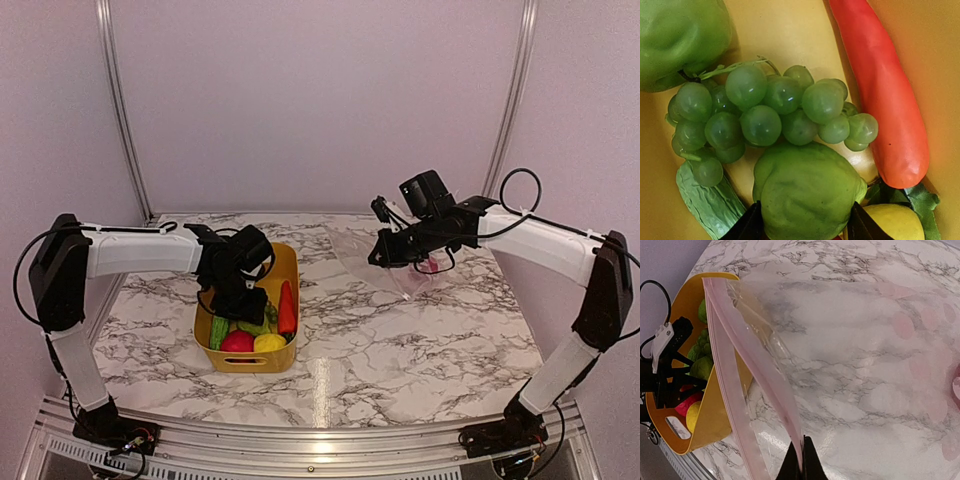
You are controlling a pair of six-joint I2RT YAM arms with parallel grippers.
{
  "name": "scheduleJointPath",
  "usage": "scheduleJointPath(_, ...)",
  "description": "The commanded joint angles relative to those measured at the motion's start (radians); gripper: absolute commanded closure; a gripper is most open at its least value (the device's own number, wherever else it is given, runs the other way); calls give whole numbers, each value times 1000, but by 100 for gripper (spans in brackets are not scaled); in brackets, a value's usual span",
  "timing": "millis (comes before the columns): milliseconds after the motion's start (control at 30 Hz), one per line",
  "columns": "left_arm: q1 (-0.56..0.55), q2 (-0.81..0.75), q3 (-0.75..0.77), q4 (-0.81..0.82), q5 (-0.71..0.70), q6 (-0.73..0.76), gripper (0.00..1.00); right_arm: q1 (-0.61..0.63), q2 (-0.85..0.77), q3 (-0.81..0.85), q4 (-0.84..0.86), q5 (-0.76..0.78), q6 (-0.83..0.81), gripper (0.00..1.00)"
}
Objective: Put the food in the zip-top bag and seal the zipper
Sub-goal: Pick up the fake fruit from the bin, then place the fake fruit in the zipper food storage bag.
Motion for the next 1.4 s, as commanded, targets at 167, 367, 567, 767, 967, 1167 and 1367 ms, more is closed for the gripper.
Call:
scheduleJointPath(167,-4,-136,61,6,-42,20,55,4,-38,-7,2,16,-3,100)
scheduleJointPath(367,-4,-208,139,29,-1,4,55,5,-42,-8,9,17,12,100)
scheduleJointPath(567,-9,-252,151,292,74,-22,55,5,-28,22,2,11,14,100)
scheduleJointPath(767,-31,-228,137,570,161,-50,55,6,-17,54,-4,-2,22,100)
scheduleJointPath(967,-62,-139,207,583,110,-38,58,6,-11,84,-15,0,24,100)
scheduleJointPath(1167,-115,-89,265,622,106,36,59,7,-10,92,-3,-20,55,100)
scheduleJointPath(1367,-162,-8,374,443,-117,183,62,5,-21,112,-16,-22,74,100)
